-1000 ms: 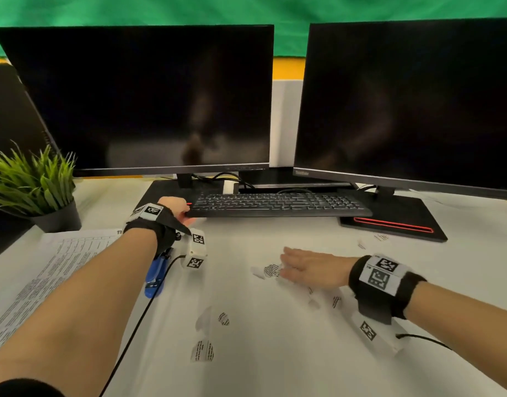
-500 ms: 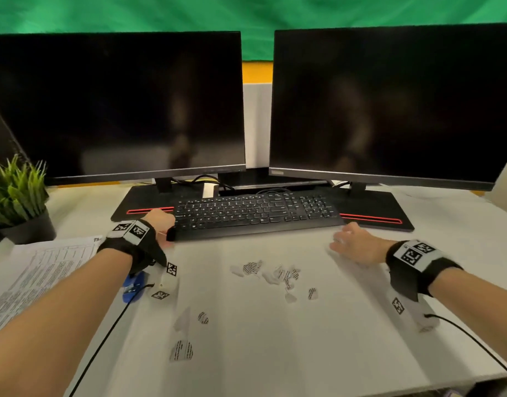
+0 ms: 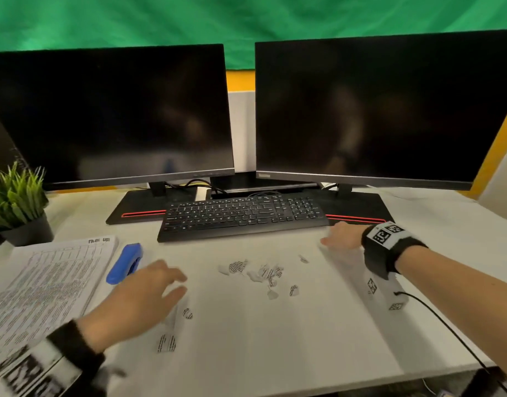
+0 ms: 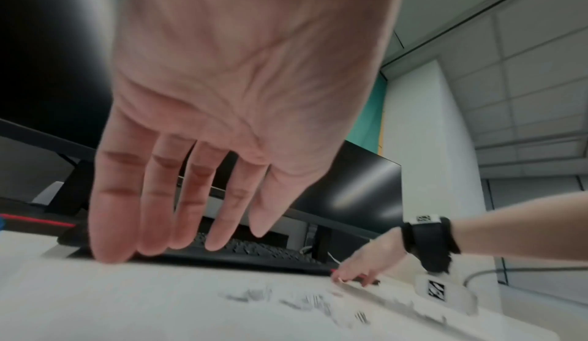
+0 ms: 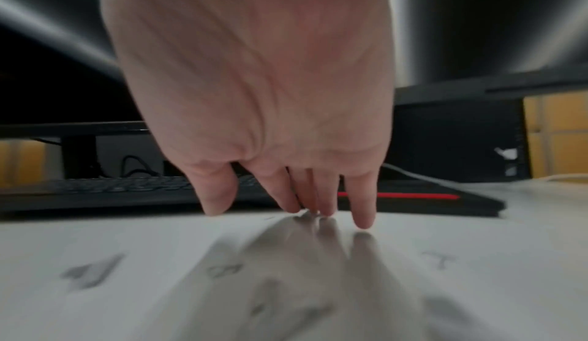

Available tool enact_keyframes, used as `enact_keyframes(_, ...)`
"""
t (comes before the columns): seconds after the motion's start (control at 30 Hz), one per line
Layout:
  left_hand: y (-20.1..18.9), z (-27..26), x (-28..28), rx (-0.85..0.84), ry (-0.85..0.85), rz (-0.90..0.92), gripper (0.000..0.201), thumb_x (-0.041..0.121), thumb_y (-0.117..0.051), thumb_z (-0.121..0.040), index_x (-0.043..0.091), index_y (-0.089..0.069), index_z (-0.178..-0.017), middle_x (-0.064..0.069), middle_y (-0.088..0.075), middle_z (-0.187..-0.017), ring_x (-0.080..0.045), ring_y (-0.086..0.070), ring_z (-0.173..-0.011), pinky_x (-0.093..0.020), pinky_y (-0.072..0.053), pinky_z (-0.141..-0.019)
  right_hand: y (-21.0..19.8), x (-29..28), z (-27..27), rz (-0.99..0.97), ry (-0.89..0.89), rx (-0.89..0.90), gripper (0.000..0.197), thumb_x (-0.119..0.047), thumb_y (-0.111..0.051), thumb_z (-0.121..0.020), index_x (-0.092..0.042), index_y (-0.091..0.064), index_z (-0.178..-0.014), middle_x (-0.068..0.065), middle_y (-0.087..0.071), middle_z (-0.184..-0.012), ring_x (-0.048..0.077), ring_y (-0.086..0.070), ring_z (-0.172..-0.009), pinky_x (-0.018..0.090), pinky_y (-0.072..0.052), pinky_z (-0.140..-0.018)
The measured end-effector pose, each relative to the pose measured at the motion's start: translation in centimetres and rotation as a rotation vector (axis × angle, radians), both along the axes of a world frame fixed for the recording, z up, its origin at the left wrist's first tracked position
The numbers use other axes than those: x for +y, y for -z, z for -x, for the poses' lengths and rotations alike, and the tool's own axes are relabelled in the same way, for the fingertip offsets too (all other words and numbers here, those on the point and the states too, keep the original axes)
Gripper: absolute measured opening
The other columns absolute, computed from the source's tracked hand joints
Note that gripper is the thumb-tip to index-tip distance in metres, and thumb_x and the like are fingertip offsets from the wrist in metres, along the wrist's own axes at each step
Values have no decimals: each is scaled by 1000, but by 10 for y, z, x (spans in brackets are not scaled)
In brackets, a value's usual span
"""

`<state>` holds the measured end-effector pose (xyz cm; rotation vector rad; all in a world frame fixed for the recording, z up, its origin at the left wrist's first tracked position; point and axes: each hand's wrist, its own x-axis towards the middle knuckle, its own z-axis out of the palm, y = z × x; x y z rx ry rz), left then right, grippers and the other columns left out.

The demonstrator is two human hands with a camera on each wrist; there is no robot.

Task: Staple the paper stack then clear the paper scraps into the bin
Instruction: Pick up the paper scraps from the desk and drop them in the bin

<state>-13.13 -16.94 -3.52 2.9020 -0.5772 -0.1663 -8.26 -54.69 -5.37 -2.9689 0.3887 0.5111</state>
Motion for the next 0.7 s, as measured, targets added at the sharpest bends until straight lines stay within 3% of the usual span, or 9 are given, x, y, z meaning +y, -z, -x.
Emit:
enact_keyframes(0.03, 3, 14, 5, 42, -6, -26, 34, 43, -44, -95, 38, -49, -129, 14, -49, -114, -3, -54, -94, -18, -41, -83, 3, 6, 0, 3, -24, 49, 55, -43, -35, -95, -2, -51, -128, 19, -50, -136, 26, -49, -107, 38, -37, -99)
enact_keyframes(0.17, 23, 41, 16, 177, -55, -188, 40, 47, -44, -93, 29, -43, -129, 8, -40, -112, -9, -52, -87, -22, -46, -85, 7, 43, 11, -6, -164, 159, 47, -32, -29, -100, -3, -47, -132, 16, -47, -138, 30, -46, -126, 34, -34, -105)
enact_keyframes(0.3, 42, 40, 9, 186, -68, -283, 22, 32, -39, -97, 21, -47, -114, 1, -33, -102, -12, -42, -74, -24, -45, -80, 1, 40, 7, 7, -113, 94, 42, -24, -34, -99, -4, -44, -135, 16, -42, -139, 32, -40, -128, 38, -31, -107)
enact_keyframes(0.37, 46, 37, -2, 158, -41, -301, 21, 26, -36, -100, 17, -50, -112, 1, -32, -99, -12, -40, -73, -25, -45, -77, 3, 32, 5, 38, -108, 52, 43, -28, -34, -99, -4, -45, -133, 17, -44, -137, 32, -42, -127, 39, -36, -107)
enact_keyframes(0.5, 48, 23, -36, 94, 27, -345, 29, 12, -34, -100, 10, -50, -124, -4, -36, -108, -18, -38, -84, -26, -38, -74, 11, 41, 10, 18, -122, 62, 53, -40, -36, -96, -5, -44, -135, 15, -45, -138, 30, -48, -124, 37, -38, -103)
enact_keyframes(0.63, 42, 6, -85, 70, 115, -348, 32, 5, -32, -99, 2, -50, -125, -15, -40, -129, -32, -51, -108, -37, -46, -90, 14, 71, 32, -113, -233, 171, 41, -26, -34, -98, -4, -43, -131, 13, -45, -127, 31, -45, -124, 36, -34, -101)
enact_keyframes(0.7, 37, -3, -109, 66, 140, -344, 33, -1, -35, -95, -2, -51, -124, -17, -40, -130, -34, -51, -115, -37, -46, -92, 11, 66, 45, -172, -285, 156, 46, -21, -33, -99, -5, -31, -142, 12, -35, -147, 27, -32, -137, 33, -24, -110)
